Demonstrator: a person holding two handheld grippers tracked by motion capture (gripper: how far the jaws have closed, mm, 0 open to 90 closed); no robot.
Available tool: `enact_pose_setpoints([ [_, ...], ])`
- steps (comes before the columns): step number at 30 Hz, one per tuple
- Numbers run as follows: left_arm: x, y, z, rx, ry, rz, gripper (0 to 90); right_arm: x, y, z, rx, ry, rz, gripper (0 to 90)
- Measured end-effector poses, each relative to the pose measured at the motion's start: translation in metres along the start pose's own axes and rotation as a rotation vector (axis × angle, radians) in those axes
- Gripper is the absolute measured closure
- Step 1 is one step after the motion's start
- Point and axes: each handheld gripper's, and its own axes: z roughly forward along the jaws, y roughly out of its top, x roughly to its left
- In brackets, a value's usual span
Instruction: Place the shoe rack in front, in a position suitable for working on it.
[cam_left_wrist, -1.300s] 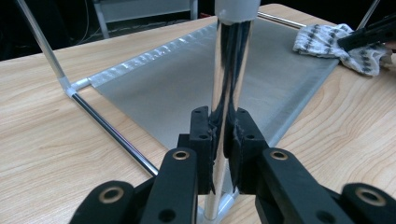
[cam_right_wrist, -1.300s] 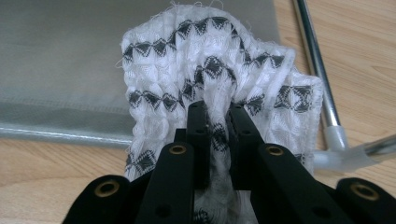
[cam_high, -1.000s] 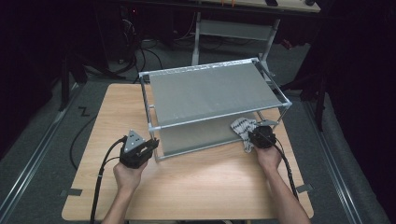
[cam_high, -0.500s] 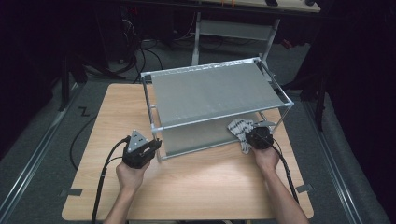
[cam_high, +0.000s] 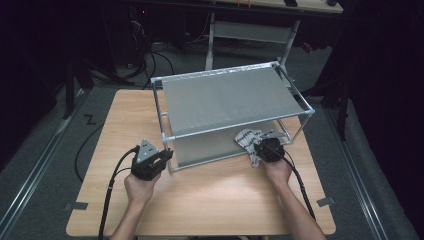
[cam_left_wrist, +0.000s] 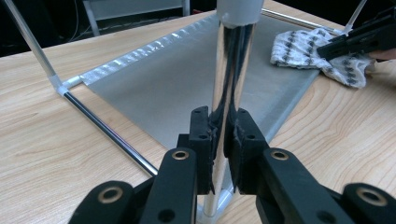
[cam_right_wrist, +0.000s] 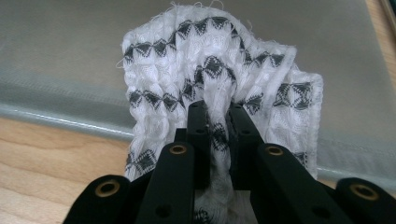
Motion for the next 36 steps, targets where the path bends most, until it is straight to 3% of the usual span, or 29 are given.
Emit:
enact_pose_setpoints([
  [2, 0.000, 0.000, -0.001, -0.001, 0.001, 0.001, 80.2, 0.002, 0.000, 0.000, 0.001, -0.001, 0.001, 82.1],
  [6, 0.001, 0.005, -0.010, -0.052, -0.006, -0.015, 77.6, 0.002, 0.000, 0.000, 0.004, 0.000, -0.005, 82.1],
  [10, -0.001, 0.012, -0.014, -0.044, 0.000, 0.009, 78.9, 0.003, 0.001, 0.000, 0.007, -0.006, -0.010, 82.1],
  [16, 0.000, 0.016, -0.015, -0.034, -0.001, 0.001, 80.2, 0.006, 0.002, 0.000, 0.014, 0.000, -0.011, 82.3],
  [21, 0.000, 0.016, -0.015, -0.034, -0.009, -0.006, 80.3, 0.015, 0.004, 0.001, 0.011, 0.018, -0.029, 82.3],
  [28, 0.000, 0.016, -0.015, -0.033, -0.007, -0.005, 80.4, 0.039, 0.009, 0.004, -0.001, 0.058, -0.064, 82.2],
  [33, -0.001, 0.016, -0.015, -0.033, -0.004, -0.006, 80.5, 0.048, 0.010, 0.006, -0.015, 0.090, -0.059, 82.1],
  [36, -0.001, 0.015, -0.015, -0.035, -0.006, -0.003, 80.6, 0.051, 0.009, 0.008, -0.021, 0.119, -0.032, 82.1],
])
